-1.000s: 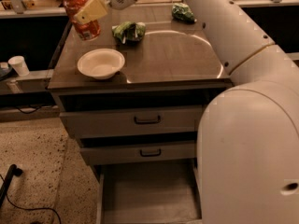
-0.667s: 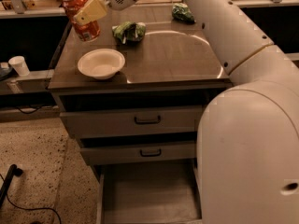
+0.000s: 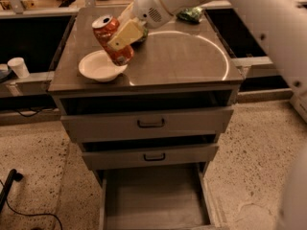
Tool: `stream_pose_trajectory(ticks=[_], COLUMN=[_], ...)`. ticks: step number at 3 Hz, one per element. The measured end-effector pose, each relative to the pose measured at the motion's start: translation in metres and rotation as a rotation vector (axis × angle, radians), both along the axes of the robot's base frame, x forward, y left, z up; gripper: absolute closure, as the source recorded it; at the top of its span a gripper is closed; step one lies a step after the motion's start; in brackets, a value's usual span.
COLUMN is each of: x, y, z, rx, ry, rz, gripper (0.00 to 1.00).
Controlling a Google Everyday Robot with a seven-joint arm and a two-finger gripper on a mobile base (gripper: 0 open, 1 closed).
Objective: Place coke can into bottom drawer
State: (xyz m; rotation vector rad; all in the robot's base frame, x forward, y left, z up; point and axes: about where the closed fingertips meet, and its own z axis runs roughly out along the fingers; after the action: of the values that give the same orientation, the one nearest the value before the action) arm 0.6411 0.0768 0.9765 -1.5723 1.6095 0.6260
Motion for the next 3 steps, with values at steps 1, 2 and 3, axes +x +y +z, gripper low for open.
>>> stream_pose_trajectory(ticks=[1, 2, 3], x=[-0.041, -0.074, -0.079], y=[-0.049, -0.081, -0.088], z=[-0.022, -0.057, -0.068], rx=[-0.014, -0.043, -0.053], ry=[0.017, 0.063, 0.082], rz=[-0.054, -0.083, -0.091], gripper=[1.00, 1.00, 1.00])
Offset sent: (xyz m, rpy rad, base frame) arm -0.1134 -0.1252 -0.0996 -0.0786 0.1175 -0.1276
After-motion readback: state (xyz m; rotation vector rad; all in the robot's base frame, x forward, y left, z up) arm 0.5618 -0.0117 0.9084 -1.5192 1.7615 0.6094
